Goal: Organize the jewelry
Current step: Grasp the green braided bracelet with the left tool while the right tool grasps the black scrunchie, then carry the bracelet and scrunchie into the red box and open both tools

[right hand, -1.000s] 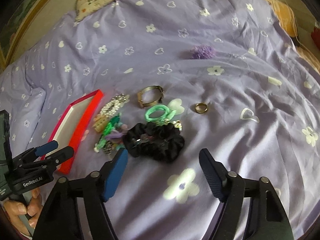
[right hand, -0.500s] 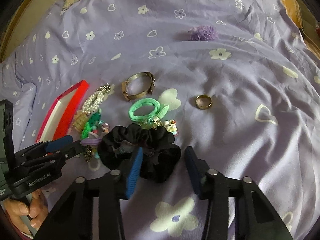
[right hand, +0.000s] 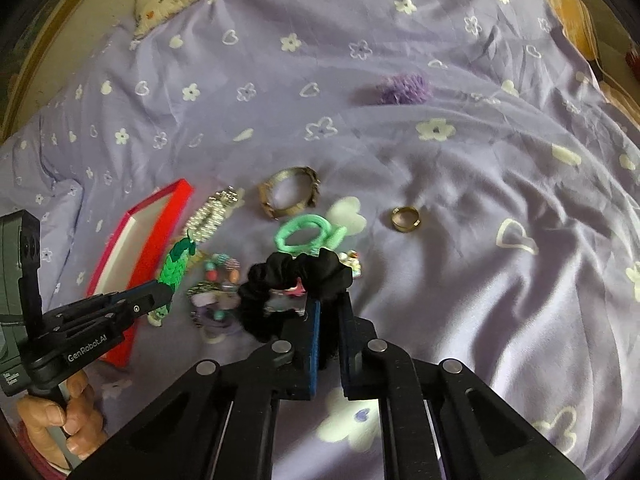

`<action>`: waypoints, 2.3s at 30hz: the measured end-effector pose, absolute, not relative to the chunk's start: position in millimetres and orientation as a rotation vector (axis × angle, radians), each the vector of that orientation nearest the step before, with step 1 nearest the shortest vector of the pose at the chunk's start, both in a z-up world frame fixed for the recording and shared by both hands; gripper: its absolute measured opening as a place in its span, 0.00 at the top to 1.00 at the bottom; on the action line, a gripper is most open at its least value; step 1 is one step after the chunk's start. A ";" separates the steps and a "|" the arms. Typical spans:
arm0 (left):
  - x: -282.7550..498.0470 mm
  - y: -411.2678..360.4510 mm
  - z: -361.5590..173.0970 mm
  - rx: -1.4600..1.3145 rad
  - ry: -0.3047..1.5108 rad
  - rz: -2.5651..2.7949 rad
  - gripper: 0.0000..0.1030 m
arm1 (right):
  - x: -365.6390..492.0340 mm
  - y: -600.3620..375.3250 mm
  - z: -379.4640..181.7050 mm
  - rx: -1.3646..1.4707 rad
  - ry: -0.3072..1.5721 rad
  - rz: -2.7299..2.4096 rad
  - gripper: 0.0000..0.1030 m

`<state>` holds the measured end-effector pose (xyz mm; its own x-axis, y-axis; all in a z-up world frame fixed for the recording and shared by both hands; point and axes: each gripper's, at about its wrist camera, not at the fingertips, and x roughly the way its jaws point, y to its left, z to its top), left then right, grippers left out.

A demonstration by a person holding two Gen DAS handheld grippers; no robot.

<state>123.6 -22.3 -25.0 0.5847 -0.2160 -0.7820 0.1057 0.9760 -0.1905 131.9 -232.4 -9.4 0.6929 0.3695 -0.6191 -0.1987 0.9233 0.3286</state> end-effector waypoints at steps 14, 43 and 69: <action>70.9 40.7 6.2 -0.201 0.850 -0.087 0.91 | 101.9 -174.1 25.0 0.184 0.732 0.437 0.93; 42.7 171.4 -22.7 -0.246 0.895 0.165 0.91 | 114.7 19.3 0.6 0.104 0.974 0.749 0.93; 68.3 179.9 -58.7 -0.228 1.023 0.179 0.82 | 141.4 29.9 -45.2 0.043 1.073 0.752 0.84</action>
